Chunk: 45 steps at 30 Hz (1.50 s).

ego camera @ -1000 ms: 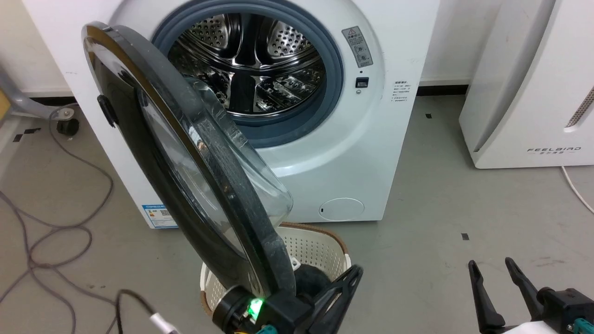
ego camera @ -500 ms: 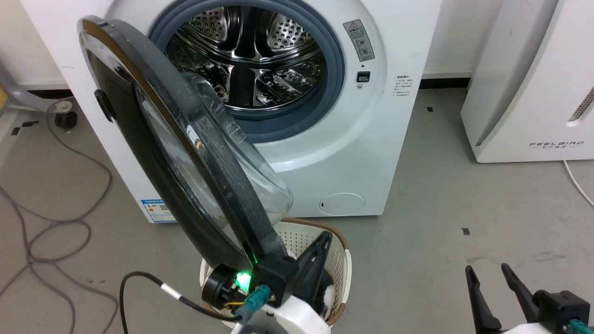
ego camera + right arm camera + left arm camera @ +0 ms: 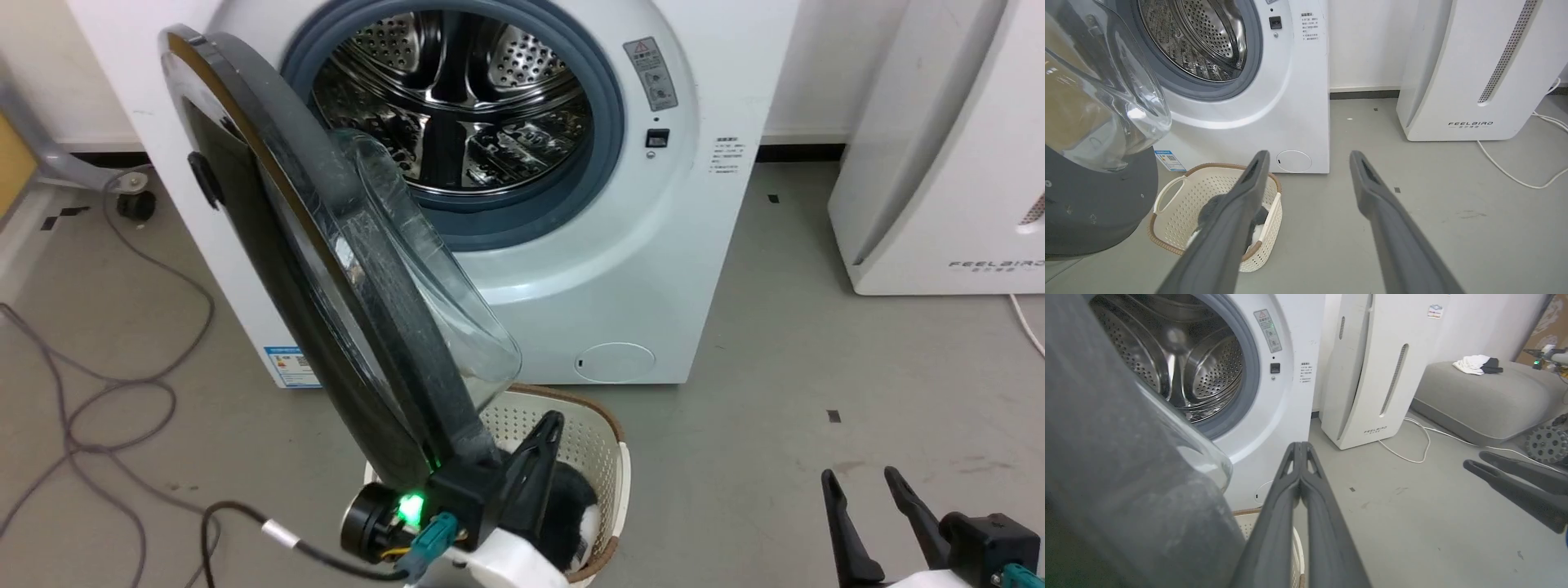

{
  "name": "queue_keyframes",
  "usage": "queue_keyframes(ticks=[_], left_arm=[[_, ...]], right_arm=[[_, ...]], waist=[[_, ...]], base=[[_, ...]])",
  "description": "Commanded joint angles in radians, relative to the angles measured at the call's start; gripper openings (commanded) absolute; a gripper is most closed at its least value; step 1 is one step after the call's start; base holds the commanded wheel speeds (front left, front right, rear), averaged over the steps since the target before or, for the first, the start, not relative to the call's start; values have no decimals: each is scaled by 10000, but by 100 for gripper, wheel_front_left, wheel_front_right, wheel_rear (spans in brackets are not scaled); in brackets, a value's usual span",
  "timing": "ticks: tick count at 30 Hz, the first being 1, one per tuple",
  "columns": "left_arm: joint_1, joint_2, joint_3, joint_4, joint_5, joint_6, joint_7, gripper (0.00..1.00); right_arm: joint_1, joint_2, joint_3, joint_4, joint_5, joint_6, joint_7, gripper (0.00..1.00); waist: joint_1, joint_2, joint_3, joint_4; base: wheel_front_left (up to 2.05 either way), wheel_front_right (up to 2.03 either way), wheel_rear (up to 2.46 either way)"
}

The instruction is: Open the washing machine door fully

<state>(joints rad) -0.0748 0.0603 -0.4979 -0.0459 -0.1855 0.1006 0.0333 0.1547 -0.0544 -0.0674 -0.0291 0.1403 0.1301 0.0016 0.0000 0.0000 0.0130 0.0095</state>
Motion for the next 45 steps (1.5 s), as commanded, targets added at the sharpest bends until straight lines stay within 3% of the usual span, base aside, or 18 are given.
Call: queue_keyframes(ticks=[1, 11, 22, 32, 40, 45], left_arm=[[159, 188, 203, -107, 2, 136, -22, 0], [1013, 526, 294, -1014, -24, 519, 271, 0], [1311, 803, 633, -1582, 7, 887, 169, 0], [1716, 1289, 1726, -1822, -105, 1571, 96, 0], [2055, 1663, 2869, -1450, -468, 2039, -220, 0], [1983, 1988, 3750, -757, -875, 2110, -651, 0]], right_arm=[[-16, 41, -25, -20, -51, 6, -50, 100], [92, 41, -177, -331, -230, 6, 74, 100], [179, 41, -392, -478, -259, 6, 279, 100], [165, 41, -505, -520, -234, 6, 353, 100], [142, 41, -542, -505, -164, 6, 363, 100], [120, 41, -481, -478, -133, 6, 360, 100]], waist=[[0, 0, -10, 61], [0, 0, -116, 851], [0, 0, -220, 2374], [0, 0, -238, 3180], [0, 0, -198, 3384], [0, 0, -193, 3331]], base=[[0, 0, 0], [0, 0, 0], [0, 0, 0], [0, 0, 0], [0, 0, 0], [0, 0, 0]])
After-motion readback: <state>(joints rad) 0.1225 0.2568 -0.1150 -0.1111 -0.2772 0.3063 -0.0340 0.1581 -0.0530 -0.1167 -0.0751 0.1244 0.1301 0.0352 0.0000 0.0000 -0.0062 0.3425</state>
